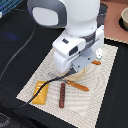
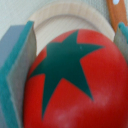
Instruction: Interact with the objects in diverse but meaningful ways.
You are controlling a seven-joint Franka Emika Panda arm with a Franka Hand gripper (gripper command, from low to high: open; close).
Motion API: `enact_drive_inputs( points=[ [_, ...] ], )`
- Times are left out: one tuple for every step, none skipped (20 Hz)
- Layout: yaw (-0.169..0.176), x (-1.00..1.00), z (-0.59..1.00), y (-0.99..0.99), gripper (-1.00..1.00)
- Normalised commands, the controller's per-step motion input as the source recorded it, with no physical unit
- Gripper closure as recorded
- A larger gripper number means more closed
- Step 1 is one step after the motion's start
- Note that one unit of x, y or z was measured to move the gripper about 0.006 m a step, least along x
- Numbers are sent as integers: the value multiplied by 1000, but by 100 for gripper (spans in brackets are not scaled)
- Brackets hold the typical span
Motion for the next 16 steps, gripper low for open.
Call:
enact_drive_inputs(
  points=[
    [0, 91, 197, 177, 100],
    [0, 20, 243, 257, 100],
    [0, 3, 223, 286, 100],
    [0, 0, 214, 271, 100],
    [0, 0, 186, 240, 100],
    [0, 0, 137, 197, 100],
    [0, 11, 74, 149, 100],
    [0, 54, 3, 71, 100],
    [0, 91, 0, 0, 100],
    [0, 97, -71, 0, 100],
    [0, 46, -180, 0, 100],
    [0, 17, -186, 0, 100],
    [0, 34, -226, 0, 100],
    [0, 34, -240, -23, 100],
    [0, 23, -271, -40, 100],
    [0, 37, -280, -40, 100]
  ],
)
